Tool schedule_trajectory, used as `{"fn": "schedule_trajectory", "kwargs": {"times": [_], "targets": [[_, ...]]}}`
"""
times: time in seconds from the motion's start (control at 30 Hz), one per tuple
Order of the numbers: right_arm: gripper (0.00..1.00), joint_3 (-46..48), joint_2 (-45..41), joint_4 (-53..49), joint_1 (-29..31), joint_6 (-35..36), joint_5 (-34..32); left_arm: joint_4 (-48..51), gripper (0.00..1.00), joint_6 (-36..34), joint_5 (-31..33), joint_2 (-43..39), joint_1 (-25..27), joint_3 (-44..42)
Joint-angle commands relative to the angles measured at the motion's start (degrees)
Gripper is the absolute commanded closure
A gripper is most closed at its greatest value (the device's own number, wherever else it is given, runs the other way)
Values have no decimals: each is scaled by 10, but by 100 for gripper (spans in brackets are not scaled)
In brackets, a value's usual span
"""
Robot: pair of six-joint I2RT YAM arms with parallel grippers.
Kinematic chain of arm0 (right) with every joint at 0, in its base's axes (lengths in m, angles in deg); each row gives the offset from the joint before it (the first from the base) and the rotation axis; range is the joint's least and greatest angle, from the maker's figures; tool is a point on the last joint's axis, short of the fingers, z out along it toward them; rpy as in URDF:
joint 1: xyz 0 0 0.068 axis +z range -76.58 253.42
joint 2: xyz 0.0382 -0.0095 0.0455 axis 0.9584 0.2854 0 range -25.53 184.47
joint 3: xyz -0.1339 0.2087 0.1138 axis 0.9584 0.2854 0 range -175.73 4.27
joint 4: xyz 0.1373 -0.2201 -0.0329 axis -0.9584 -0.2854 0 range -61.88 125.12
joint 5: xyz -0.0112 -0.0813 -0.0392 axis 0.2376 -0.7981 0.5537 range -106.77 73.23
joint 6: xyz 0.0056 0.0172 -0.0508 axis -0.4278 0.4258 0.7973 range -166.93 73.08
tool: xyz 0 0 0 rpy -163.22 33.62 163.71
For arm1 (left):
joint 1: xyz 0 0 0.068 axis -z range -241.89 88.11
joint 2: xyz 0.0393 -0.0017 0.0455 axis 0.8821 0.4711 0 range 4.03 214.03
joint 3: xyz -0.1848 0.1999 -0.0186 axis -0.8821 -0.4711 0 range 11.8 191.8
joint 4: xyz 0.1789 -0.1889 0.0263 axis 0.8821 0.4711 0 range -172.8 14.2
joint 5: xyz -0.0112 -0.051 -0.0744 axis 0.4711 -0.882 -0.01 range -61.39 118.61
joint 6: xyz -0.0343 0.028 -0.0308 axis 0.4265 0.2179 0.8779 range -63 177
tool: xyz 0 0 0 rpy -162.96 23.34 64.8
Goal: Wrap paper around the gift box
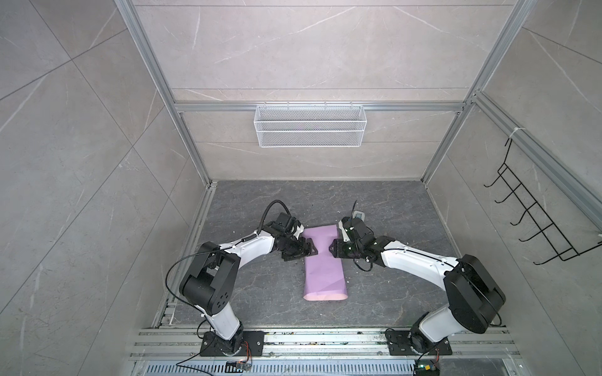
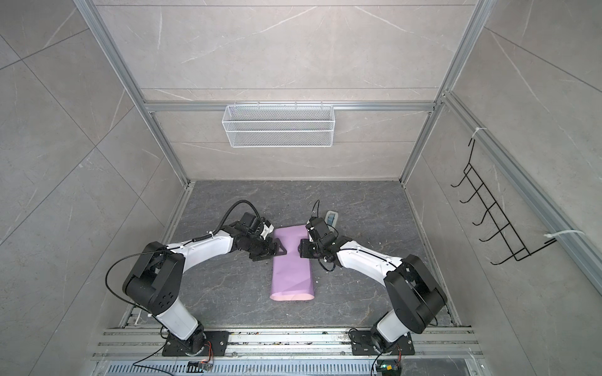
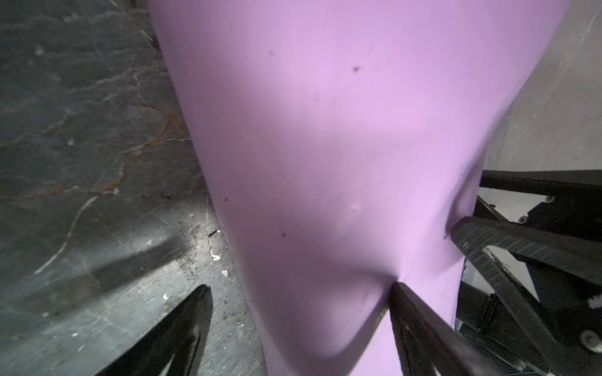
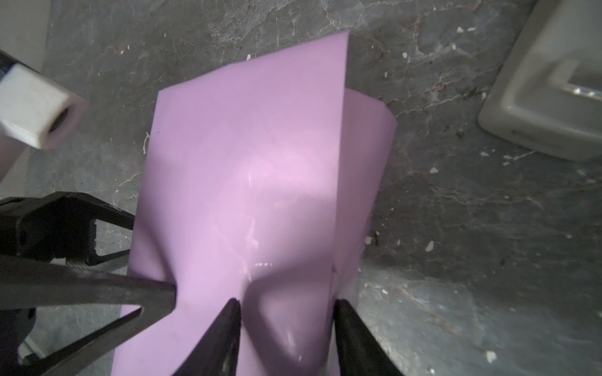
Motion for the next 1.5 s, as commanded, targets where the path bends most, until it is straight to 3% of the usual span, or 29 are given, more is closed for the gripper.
{"fn": "schedule_trajectory", "kwargs": {"times": [0.0, 0.3, 0.4, 0.73, 0.9, 1.13, 1.33, 1.47], "targets": [[50, 18, 16, 51, -7, -33, 57, 42, 14, -18, 38, 19, 7, -7], [45, 47, 41, 126, -30, -75, 110, 41, 14, -16, 35, 23, 7, -4], [35, 57, 42, 145, -46, -82, 126, 40, 14, -14, 35, 22, 7, -3], [21, 83, -52, 90, -88, -35, 118, 31, 11, 3, 42, 2, 8, 18], [20, 93, -99, 48, -88, 7, 93, 15, 9, 24, 53, -32, 8, 30], [20, 134, -124, 73, -70, -25, 123, -5, 7, 57, 86, -110, 6, -15], [23, 149, -97, 111, -35, -63, 123, -47, 17, 118, -17, -113, 14, -70], [27, 143, -76, 146, -27, -85, 126, -67, 23, 123, -32, -100, 21, -68]]}}
